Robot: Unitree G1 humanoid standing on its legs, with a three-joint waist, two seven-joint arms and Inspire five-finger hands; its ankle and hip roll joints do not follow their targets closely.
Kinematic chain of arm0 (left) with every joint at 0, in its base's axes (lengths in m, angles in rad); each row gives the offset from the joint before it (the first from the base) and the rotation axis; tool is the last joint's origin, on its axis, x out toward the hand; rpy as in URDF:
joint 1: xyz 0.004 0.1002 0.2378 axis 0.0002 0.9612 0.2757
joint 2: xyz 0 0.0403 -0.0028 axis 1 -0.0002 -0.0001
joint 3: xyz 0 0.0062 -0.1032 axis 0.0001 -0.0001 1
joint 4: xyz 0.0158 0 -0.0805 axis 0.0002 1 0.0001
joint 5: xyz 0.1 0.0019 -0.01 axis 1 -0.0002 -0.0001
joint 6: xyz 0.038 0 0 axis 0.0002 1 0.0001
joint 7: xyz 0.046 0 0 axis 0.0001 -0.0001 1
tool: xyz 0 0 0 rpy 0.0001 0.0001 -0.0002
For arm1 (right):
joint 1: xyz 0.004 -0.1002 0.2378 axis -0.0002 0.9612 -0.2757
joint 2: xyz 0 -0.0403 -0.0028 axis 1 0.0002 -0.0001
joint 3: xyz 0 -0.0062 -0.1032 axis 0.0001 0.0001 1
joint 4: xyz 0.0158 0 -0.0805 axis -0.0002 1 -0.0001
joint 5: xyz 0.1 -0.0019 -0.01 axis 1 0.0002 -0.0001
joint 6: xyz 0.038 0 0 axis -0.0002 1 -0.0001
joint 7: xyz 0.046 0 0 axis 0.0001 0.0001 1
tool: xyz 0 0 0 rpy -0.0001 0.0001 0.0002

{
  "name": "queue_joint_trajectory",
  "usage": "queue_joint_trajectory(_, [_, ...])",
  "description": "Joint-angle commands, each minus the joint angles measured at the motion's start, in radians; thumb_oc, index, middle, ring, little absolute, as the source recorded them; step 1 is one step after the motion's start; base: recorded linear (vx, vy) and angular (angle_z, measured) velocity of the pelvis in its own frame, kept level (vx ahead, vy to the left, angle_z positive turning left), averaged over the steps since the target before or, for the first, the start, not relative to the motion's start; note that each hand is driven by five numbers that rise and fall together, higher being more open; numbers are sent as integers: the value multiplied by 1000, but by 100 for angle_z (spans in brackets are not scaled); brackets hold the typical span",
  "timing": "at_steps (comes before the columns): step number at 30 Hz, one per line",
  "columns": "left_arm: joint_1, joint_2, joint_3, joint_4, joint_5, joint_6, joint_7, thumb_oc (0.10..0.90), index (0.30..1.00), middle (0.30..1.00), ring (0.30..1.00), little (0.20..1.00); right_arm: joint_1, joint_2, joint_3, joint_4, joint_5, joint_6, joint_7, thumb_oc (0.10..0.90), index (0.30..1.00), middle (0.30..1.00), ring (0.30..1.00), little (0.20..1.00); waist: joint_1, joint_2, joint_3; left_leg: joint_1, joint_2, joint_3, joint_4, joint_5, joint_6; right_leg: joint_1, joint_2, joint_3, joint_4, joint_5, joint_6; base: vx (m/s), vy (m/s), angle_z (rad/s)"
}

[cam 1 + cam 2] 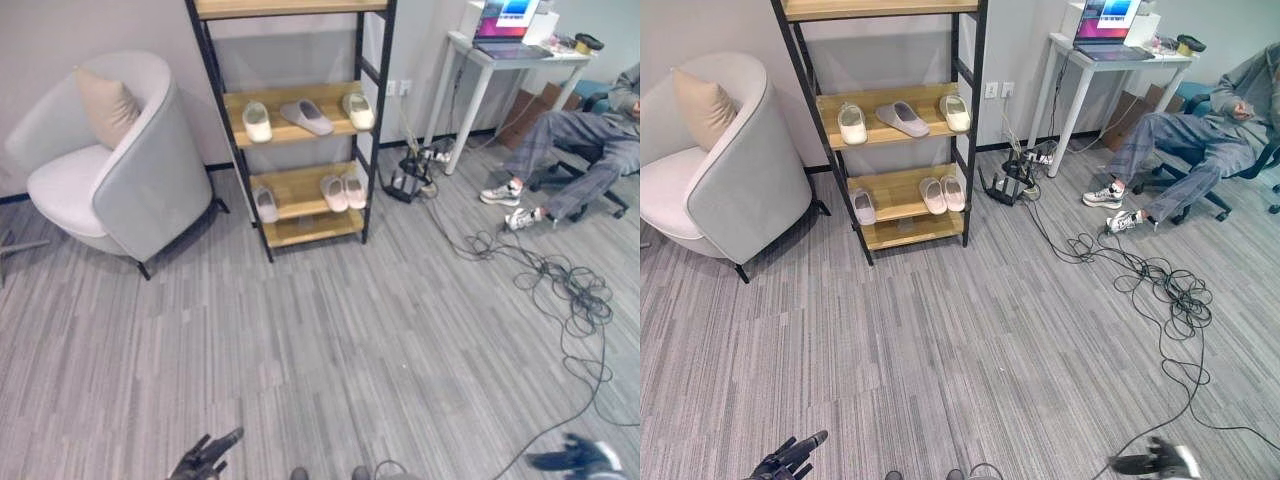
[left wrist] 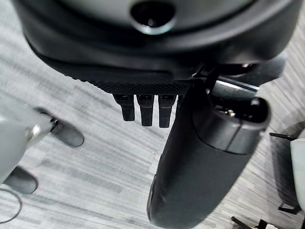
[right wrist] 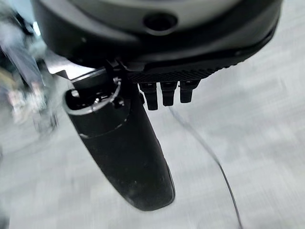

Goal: Arrange the slippers neatly on the shoe rack.

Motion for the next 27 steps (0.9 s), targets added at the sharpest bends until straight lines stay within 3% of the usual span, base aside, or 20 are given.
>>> queue_joint_trajectory(1, [-3, 13, 7, 49, -5, -29, -4, 800, 900, 900, 900, 900, -4, 28, 68, 30, 7, -8, -3, 800, 900, 900, 900, 900, 14, -1, -39, 23, -2, 2, 66, -110, -2, 79, -38, 9, -84, -23, 96, 5, 14, -3])
queue_joint_trajectory(5, [-6, -1, -9, 76, 34, -28, 7, 800, 900, 900, 900, 900, -3, 87, 113, 43, -6, -1, -7, 800, 900, 900, 900, 900, 17, 1, -43, 22, -2, 2, 51, -109, 1, 73, -38, 13, -92, -23, 95, 33, 6, -4])
queue_joint_trajectory(8, [8, -18, -27, 107, 64, -19, -1, 800, 900, 900, 900, 900, 13, 120, 125, 46, 8, 0, -3, 800, 900, 900, 900, 900, 17, 2, -13, -31, -5, 3, 149, -118, -12, 52, -36, 21, -66, -45, 81, -18, -25, 2])
queue_joint_trajectory(9, [6, -20, -39, 111, 73, -19, 1, 800, 900, 900, 900, 900, 8, 117, 123, 44, 13, -3, -5, 800, 900, 900, 900, 900, 21, -2, 11, -103, -3, 11, 263, -90, -35, 49, -40, 17, -58, -52, 70, -72, -80, 3])
queue_joint_trajectory(10, [-4, -18, -46, 110, 76, -17, 2, 800, 900, 900, 900, 900, 11, 115, 117, 44, 19, -2, -6, 800, 900, 900, 900, 900, 19, -6, 35, -180, 26, 32, 397, -26, -63, 48, -44, 6, -50, -56, 55, -77, -215, 33])
queue_joint_trajectory(11, [-15, -16, -61, 87, 79, -23, 11, 800, 900, 900, 900, 900, 10, 110, 120, 50, 34, 6, -8, 800, 900, 900, 900, 900, 31, -22, 89, -297, 62, 84, 589, 34, -56, 64, -51, -13, -52, -60, 32, 102, -207, 65])
queue_joint_trajectory(12, [-20, -21, -67, 85, 79, -26, 12, 800, 900, 900, 900, 900, -2, 106, 121, 66, 38, 14, -21, 800, 900, 900, 900, 900, 40, -16, 104, -367, 68, 139, 567, -10, -37, 97, -48, -31, -69, -86, 34, 136, -154, 69])
queue_joint_trajectory(13, [-20, -21, -68, 85, 79, -26, 12, 800, 900, 900, 900, 900, -2, 106, 121, 66, 38, 14, -21, 800, 900, 900, 900, 900, 41, -16, 105, -366, 68, 139, 569, -13, -36, 98, -48, -31, -69, -87, 35, 289, 27, 41])
queue_joint_trajectory(14, [-12, -26, -66, 87, 88, -25, 13, 800, 900, 900, 900, 900, 2, 106, 118, 71, 37, 17, -24, 800, 900, 900, 900, 900, 50, -10, 99, -382, 56, 178, 474, -50, -14, 122, -48, -36, -87, -103, 43, 455, 164, 26])
queue_joint_trajectory(15, [9, -36, -70, 103, 110, -26, 12, 800, 900, 900, 900, 900, 5, 108, 107, 67, 52, 14, -26, 800, 900, 900, 900, 900, 80, 11, 83, -401, 41, 189, 266, 12, -6, 163, -27, -29, -117, -115, 57, 456, 160, 29])
queue_joint_trajectory(16, [9, -36, -70, 103, 110, -26, 12, 800, 900, 900, 900, 900, 6, 108, 107, 67, 53, 14, -26, 800, 900, 900, 900, 900, 81, 7, 84, -392, 36, 192, 254, 18, -5, 167, -32, -28, -119, -116, 58, 654, 215, 18])
queue_joint_trajectory(17, [20, -32, -77, 111, 126, -35, 14, 800, 900, 900, 900, 900, 0, 114, 113, 69, 53, 12, -22, 800, 900, 900, 900, 900, 123, 1, 82, -422, 2, 164, 67, 62, -11, 228, -29, -12, -146, -134, 73, 644, 181, -20])
queue_joint_trajectory(18, [40, -24, -61, 142, 138, -33, 13, 800, 900, 900, 900, 900, -4, 127, 121, 70, 32, 8, -23, 800, 900, 900, 900, 900, 164, -12, 70, -432, -22, 84, 29, 84, -10, 256, -38, 16, -138, -146, 92, 852, 255, -49])
queue_joint_trajectory(21, [59, -12, -68, 179, 250, -17, 19, 800, 900, 900, 900, 900, 8, 148, 109, 77, 16, 14, -21, 800, 900, 900, 900, 900, 164, -17, 37, -440, -33, 82, 85, 119, 8, 277, -53, 35, -117, -144, 106, 416, 142, -60])
queue_joint_trajectory(22, [72, -6, -80, 182, 297, -18, 23, 800, 900, 900, 900, 900, 15, 160, 110, 77, 9, 18, -21, 800, 900, 900, 900, 900, 164, -26, 20, -433, -43, 87, 111, 113, 22, 266, -65, 48, -72, -136, 117, 649, 253, -24])
queue_joint_trajectory(23, [65, 0, -113, 159, 366, -28, 34, 800, 900, 900, 900, 900, 15, 177, 116, 74, -1, 23, -8, 800, 900, 900, 900, 900, 155, -42, 2, -398, -68, 93, 134, 73, 51, 225, -95, 52, 68, -58, 165, 490, 198, -23])
queue_joint_trajectory(24, [64, 0, -113, 159, 366, -28, 34, 800, 900, 900, 900, 900, 15, 177, 116, 74, -1, 23, -8, 800, 900, 900, 900, 900, 156, -40, 1, -399, -65, 93, 134, 75, 50, 223, -93, 54, 67, -56, 165, 471, 248, -35])
queue_joint_trajectory(25, [36, -7, -207, 59, 449, -63, 81, 800, 900, 900, 900, 900, -1, 193, 159, 28, -28, 20, -5, 800, 900, 900, 900, 900, 136, -30, 21, -342, -72, 109, 146, 24, 82, 142, -146, 34, 271, 107, 218, 291, 211, -27])
queue_joint_trajectory(27, [3, -3, -302, -18, 525, -73, 107, 800, 900, 900, 900, 900, -30, 204, 200, -25, -43, 12, -6, 800, 900, 900, 900, 900, 117, 0, 47, -270, -64, 118, 143, -14, 105, 51, -177, -10, 438, 182, 208, 341, 243, -16])
